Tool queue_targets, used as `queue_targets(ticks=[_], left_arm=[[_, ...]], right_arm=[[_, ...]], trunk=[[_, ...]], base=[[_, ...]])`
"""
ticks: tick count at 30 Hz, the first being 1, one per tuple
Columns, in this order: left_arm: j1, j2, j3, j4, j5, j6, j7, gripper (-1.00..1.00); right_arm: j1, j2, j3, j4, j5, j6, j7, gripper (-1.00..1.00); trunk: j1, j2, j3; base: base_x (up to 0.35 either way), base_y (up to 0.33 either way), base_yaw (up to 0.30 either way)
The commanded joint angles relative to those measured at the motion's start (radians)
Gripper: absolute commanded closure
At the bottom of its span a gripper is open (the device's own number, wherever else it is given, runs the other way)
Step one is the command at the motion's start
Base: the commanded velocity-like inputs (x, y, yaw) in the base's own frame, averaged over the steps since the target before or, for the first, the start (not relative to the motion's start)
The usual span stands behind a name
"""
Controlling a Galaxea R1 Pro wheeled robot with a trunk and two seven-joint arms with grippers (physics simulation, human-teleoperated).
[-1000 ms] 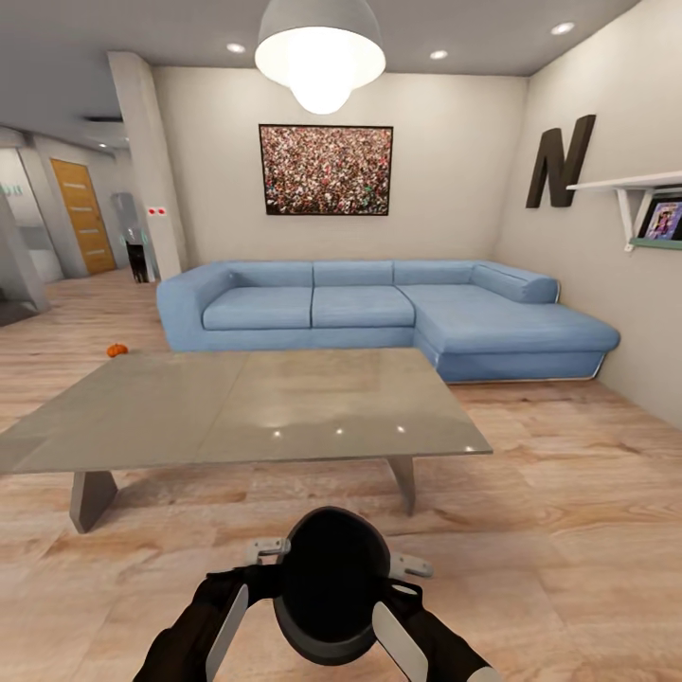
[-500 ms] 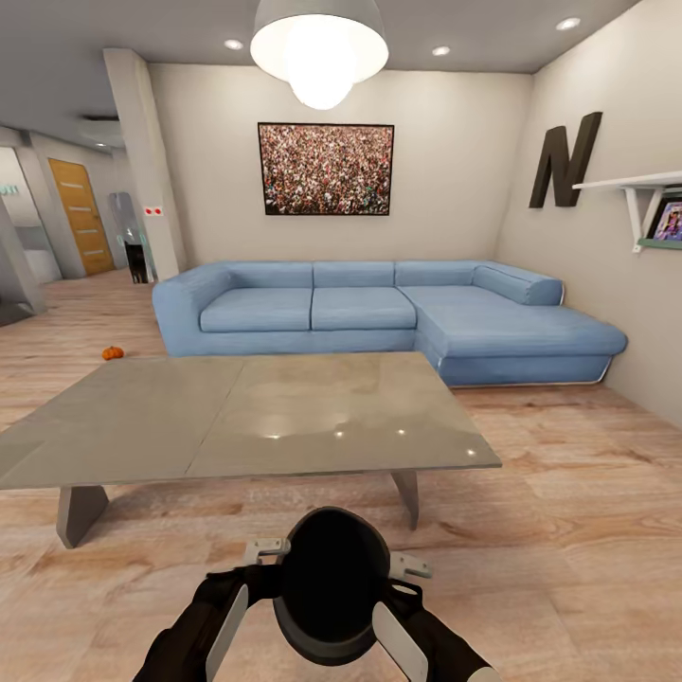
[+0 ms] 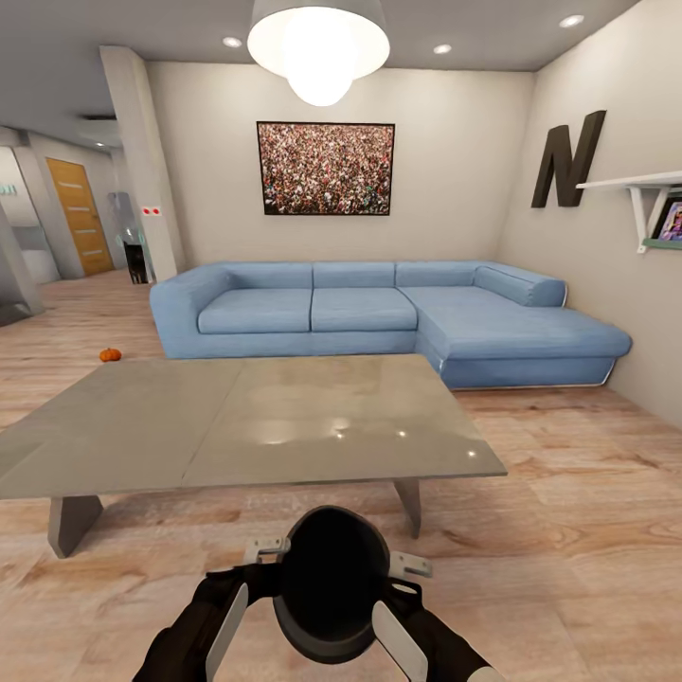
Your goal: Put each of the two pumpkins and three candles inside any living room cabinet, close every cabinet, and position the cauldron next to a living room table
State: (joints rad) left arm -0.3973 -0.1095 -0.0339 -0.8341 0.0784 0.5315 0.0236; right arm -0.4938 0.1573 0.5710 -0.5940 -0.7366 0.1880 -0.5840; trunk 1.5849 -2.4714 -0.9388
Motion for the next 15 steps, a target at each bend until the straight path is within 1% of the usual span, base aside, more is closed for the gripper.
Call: queue_targets(ticks=[1,11,15], left_arm=[[0.000,0.001,0.001,-0.005,-0.004,0.006,0.004,1.00],[0.000,0.001,0.003,-0.010,-0.003,0.007,0.004,1.00],[0.000,0.001,0.003,-0.010,-0.003,0.007,0.004,1.00]], right_arm=[[-0.002,-0.001,0.003,-0.012,0.019,0.005,-0.007,1.00],[-0.002,-0.001,0.003,-0.012,0.019,0.006,-0.007,1.00],[-0.002,-0.001,0.003,-0.012,0.019,0.006,-0.007,1.00]], trunk=[[0.000,-0.001,-0.001],[0.000,-0.001,-0.001],[0.015,-0.029,-0.013]], base=[[0.008,0.000,0.000],[0.001,0.000,0.000],[0.000,0.000,0.000]])
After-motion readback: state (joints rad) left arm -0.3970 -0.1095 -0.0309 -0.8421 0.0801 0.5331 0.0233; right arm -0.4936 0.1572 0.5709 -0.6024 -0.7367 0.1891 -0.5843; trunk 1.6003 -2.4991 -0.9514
